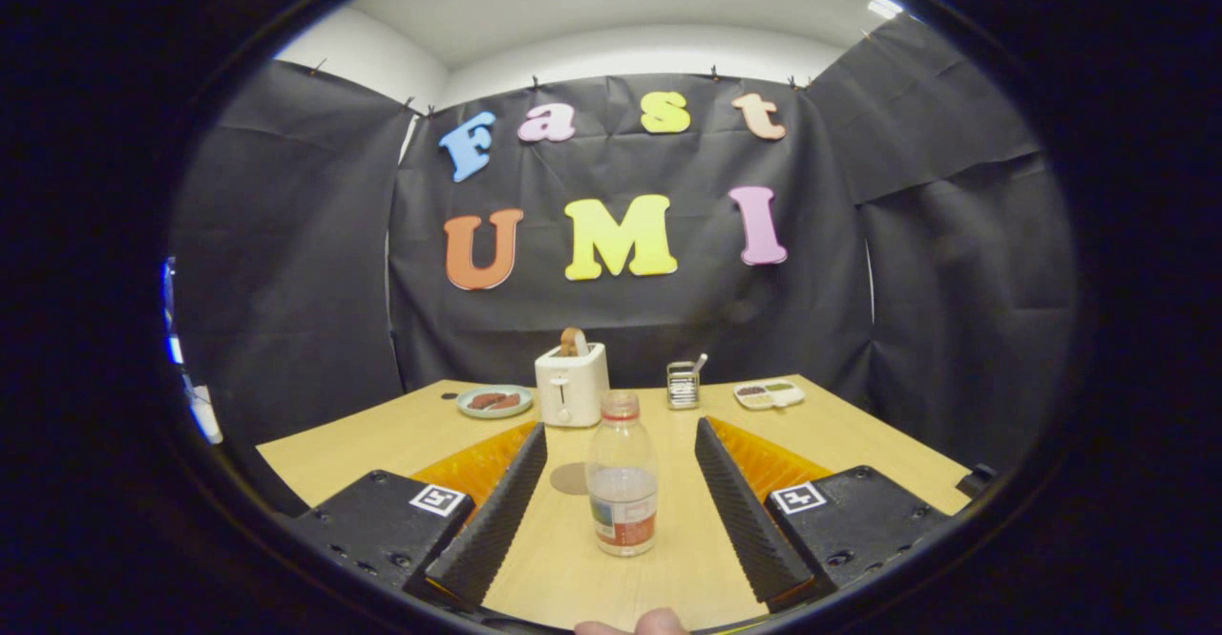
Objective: Take the bottle from table, then pour the juice into the cup, finally place the bottle on the coaster
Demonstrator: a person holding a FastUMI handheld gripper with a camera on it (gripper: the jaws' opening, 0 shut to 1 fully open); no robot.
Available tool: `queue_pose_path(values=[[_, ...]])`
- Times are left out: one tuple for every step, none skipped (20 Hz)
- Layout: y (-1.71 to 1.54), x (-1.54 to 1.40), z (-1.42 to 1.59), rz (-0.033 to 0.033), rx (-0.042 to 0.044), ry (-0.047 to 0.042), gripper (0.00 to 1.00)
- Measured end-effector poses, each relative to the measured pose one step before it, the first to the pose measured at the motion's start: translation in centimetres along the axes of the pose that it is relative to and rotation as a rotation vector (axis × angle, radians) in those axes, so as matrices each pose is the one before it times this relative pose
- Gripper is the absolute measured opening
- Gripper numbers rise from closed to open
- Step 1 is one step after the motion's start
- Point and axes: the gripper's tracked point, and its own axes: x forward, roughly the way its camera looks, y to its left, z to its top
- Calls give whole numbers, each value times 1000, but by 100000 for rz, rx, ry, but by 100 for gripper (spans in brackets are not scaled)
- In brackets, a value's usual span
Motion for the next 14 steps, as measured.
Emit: queue_pose_path(values=[[-307,344,-1260,-1082,-1874,1137,100],[-210,477,-1091,-986,-1396,1072,100],[-14,467,-1199,-214,-386,1269,100],[146,459,-897,426,645,1348,100],[52,455,-889,238,697,1374,100],[63,528,-696,250,682,1373,100],[91,536,-655,260,640,1313,100],[136,508,-563,436,282,1542,100],[-66,504,-581,-313,-281,1516,100],[-21,502,-273,-282,-357,836,100],[-67,479,-229,-364,-121,723,100],[31,534,-115,-75,263,469,100],[-12,534,-87,-396,-295,330,100],[50,601,4,-386,-798,249,100]])
